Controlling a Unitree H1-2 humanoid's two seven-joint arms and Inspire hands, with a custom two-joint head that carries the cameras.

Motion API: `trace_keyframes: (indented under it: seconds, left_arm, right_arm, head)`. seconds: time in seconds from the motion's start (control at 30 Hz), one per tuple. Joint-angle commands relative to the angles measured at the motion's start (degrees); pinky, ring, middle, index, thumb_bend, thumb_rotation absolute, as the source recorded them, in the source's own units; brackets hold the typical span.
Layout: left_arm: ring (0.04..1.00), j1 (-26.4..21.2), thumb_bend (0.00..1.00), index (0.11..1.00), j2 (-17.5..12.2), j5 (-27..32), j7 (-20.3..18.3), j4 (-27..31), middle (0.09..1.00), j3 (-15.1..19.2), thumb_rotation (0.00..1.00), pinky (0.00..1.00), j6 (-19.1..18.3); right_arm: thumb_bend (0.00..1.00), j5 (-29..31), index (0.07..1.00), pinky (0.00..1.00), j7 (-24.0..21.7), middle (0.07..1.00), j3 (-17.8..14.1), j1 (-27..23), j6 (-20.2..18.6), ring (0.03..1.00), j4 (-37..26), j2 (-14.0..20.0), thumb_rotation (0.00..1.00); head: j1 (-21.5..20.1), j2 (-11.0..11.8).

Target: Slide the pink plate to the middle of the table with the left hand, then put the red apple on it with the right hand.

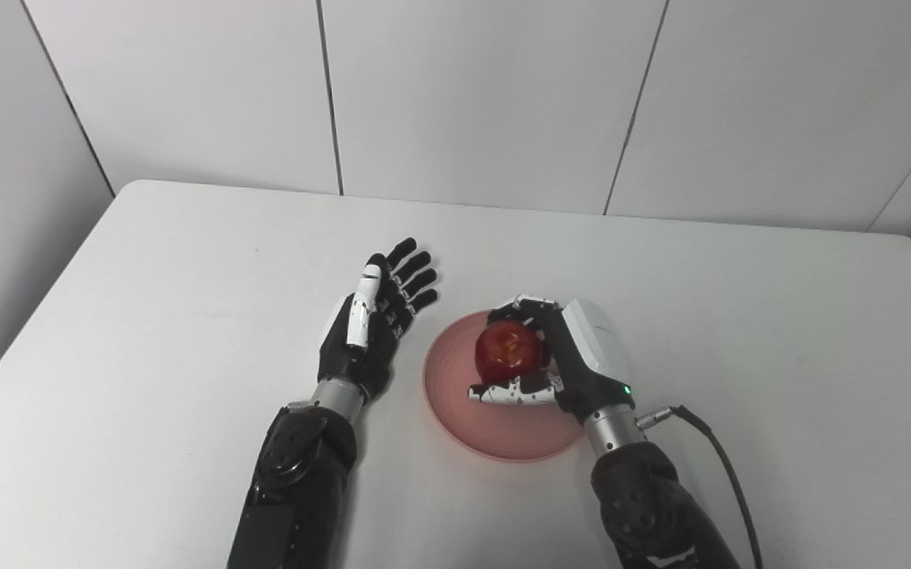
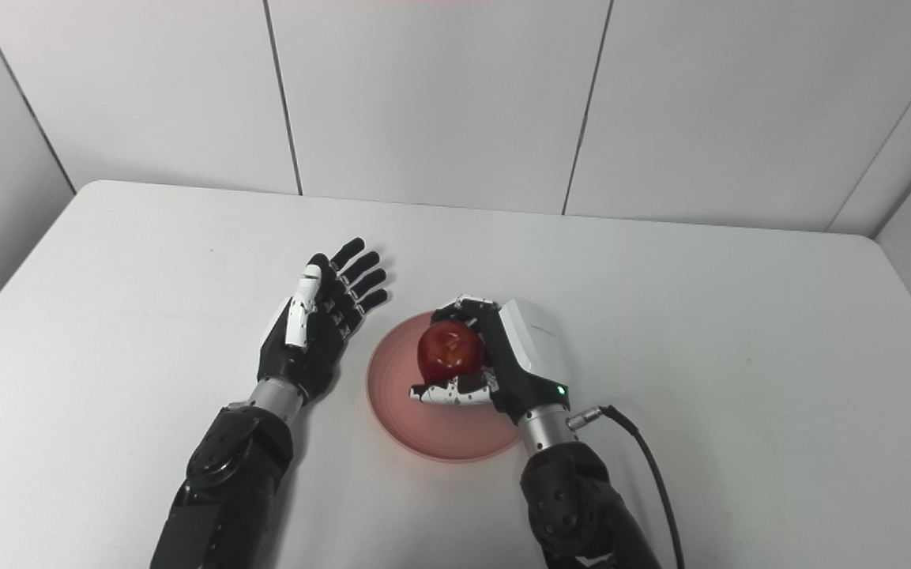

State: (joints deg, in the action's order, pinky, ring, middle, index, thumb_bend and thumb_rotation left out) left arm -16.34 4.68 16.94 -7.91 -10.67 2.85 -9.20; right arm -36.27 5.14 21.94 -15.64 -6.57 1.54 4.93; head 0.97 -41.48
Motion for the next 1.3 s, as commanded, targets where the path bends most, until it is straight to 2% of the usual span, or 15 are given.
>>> trace_keyframes:
  seconds: [0.0,0.23,0.47,0.5,0.6,0.73,1.03,1.27]
  left_arm:
    - [0.878,2.4,0.36,0.858,-0.2,-1.0,1.8,-1.8,0.879,0.1,1.00,0.86,-3.8]
    - [0.878,2.4,0.36,0.858,-0.1,-1.0,1.8,-1.9,0.879,0.0,1.00,0.86,-3.6]
    - [0.879,2.5,0.36,0.859,-0.3,-1.3,1.5,-2.1,0.880,-0.1,1.00,0.87,-3.2]
    - [0.878,2.5,0.36,0.858,-0.2,-1.3,1.6,-2.0,0.879,-0.1,1.00,0.87,-3.3]
    - [0.879,2.5,0.36,0.861,-0.3,-1.3,1.6,-2.0,0.880,-0.2,1.00,0.87,-3.3]
    - [0.881,2.6,0.35,0.862,-0.3,-1.1,1.4,-1.7,0.883,-0.2,1.00,0.87,-3.5]
    - [0.876,2.7,0.35,0.857,-0.2,-1.4,1.8,-1.4,0.878,-0.2,1.00,0.86,-3.7]
    - [0.876,2.6,0.35,0.859,-0.1,-1.0,1.6,-1.6,0.879,0.2,1.00,0.86,-3.6]
  right_arm:
    - [0.51,-0.6,0.489,0.23,-0.6,0.431,0.3,-0.1,1.4,0.320,-0.7,-0.1,0.13]
    - [0.51,-1.8,0.489,0.26,-0.3,0.459,0.7,-0.4,1.5,0.356,0.1,0.1,0.13]
    - [0.52,-2.3,0.490,0.36,-1.4,0.543,0.7,-0.3,0.1,0.450,-0.4,0.1,0.15]
    - [0.69,-2.5,0.538,0.38,-1.6,0.561,0.8,-0.3,-0.1,0.470,-0.6,0.2,0.21]
    - [0.86,-2.7,0.593,0.40,-2.3,0.586,0.7,-0.2,-0.5,0.497,-1.1,0.2,0.28]
    - [0.96,-2.8,0.661,0.48,-4.4,0.645,0.5,0.0,-1.4,0.574,-2.3,0.0,0.32]
    - [1.00,-3.0,0.782,0.68,-8.9,0.765,0.5,0.0,-2.7,0.730,-3.7,0.4,0.38]
    - [1.00,-3.4,0.837,0.75,-11.0,0.811,0.5,0.1,-3.1,0.795,-4.8,0.9,0.45]
  head:
    - [0.0,-0.1]
    - [0.1,-0.1]
    - [0.1,-0.2]
    - [0.1,-0.3]
    - [0.0,-0.3]
    - [-0.1,-0.3]
    - [-0.2,-0.4]
    - [-0.3,-0.4]
